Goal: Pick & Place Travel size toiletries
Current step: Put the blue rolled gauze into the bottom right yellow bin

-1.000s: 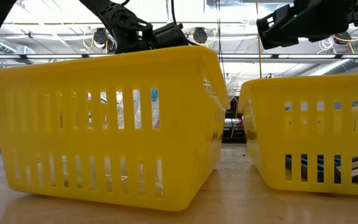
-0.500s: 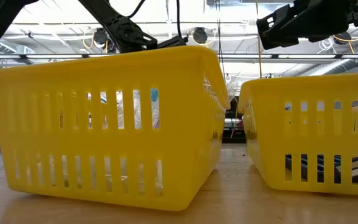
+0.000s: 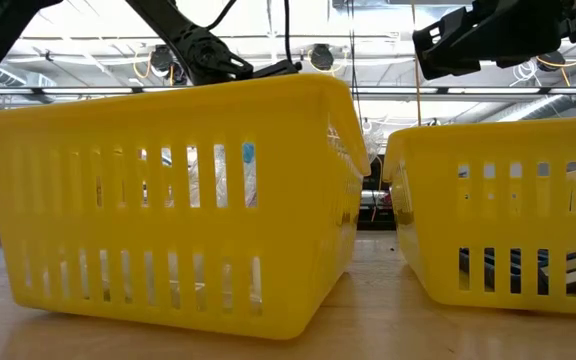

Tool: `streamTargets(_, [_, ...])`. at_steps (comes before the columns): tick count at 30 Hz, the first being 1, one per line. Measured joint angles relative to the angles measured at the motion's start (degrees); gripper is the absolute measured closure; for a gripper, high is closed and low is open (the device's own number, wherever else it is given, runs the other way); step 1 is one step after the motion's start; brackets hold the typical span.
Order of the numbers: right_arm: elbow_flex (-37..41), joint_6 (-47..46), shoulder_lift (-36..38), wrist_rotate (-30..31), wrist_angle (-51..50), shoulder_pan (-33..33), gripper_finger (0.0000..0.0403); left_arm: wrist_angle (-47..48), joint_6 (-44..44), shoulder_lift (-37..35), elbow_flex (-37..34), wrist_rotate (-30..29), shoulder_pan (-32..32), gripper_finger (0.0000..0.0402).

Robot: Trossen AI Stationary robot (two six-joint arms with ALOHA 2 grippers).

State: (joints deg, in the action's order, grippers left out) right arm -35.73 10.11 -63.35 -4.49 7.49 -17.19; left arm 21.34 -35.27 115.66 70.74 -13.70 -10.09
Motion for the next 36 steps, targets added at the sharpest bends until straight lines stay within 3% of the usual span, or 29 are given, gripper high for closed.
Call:
streamTargets(7, [0.00, 0.00, 0.00, 0.00, 0.00, 0.02, 0.0305, -1.48, 0.92, -0.61, -0.15, 1.83, -0.08, 0.0275])
streamTargets(23, [0.00, 0.00, 0.00, 0.00, -0.09, -0.01, 0.0305, 0.20, 1.17, -2.35, -0.28, 3.71, -0.92, 0.0166])
streamTargets(36, [0.00, 0.00, 0.00, 0.00, -0.47, 0.01, 0.0305, -0.80, 2.02, -2.92, -0.28, 3.95, -1.27, 0.0160])
